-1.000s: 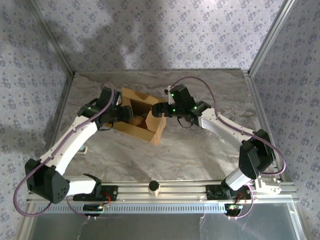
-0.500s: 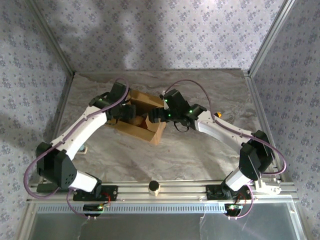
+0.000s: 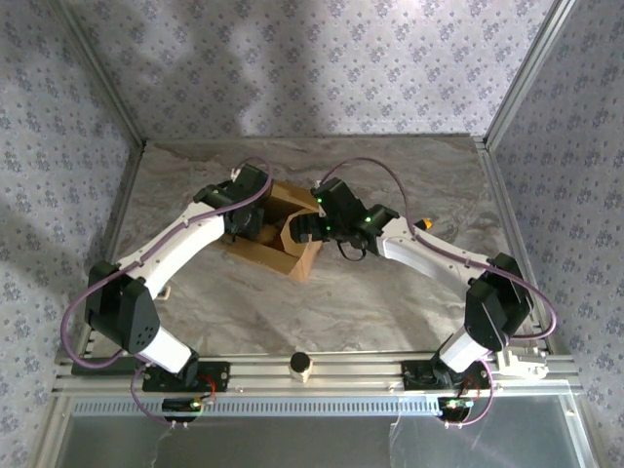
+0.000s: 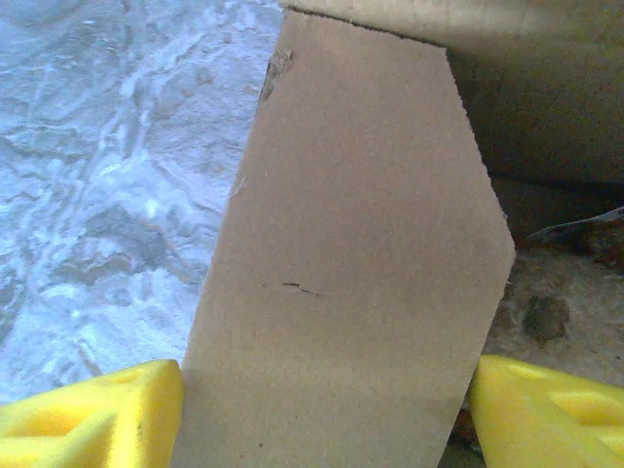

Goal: Unpack the express box

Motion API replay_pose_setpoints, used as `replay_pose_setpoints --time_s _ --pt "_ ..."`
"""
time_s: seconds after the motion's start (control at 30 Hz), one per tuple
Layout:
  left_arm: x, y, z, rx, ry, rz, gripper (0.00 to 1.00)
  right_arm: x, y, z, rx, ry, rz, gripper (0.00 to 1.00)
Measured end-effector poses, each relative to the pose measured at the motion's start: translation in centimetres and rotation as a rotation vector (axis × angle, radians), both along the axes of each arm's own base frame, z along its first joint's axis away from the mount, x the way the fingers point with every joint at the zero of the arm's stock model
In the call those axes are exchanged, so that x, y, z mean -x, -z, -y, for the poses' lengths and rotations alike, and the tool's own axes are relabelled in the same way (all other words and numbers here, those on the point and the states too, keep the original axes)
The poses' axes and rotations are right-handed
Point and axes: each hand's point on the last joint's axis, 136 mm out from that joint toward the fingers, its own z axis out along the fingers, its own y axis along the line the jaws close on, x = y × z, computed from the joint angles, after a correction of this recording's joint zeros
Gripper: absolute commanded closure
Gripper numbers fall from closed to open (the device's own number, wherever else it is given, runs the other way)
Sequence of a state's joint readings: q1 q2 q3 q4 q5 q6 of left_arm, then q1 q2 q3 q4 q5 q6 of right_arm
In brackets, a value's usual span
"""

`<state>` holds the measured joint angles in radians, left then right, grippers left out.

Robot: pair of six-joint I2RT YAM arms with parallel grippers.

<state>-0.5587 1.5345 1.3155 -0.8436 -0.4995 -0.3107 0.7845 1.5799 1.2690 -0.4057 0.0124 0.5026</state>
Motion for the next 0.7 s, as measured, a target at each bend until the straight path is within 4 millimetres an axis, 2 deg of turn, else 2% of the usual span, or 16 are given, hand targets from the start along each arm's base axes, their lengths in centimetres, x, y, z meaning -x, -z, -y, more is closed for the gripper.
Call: replay_pose_setpoints --time_s 0.2,0.7 --pt "-0.3 -1.2 -1.0 -0.053 -0.027 0.032 0.24 -0.1 0.6 -0.1 0.018 0.007 -0.014 0.12" --pt "-0.9 -4.3 -1.8 -0.113 -0.048 0.101 0.23 -0.3 0.7 0.0 0.045 0.019 -0.011 0.13"
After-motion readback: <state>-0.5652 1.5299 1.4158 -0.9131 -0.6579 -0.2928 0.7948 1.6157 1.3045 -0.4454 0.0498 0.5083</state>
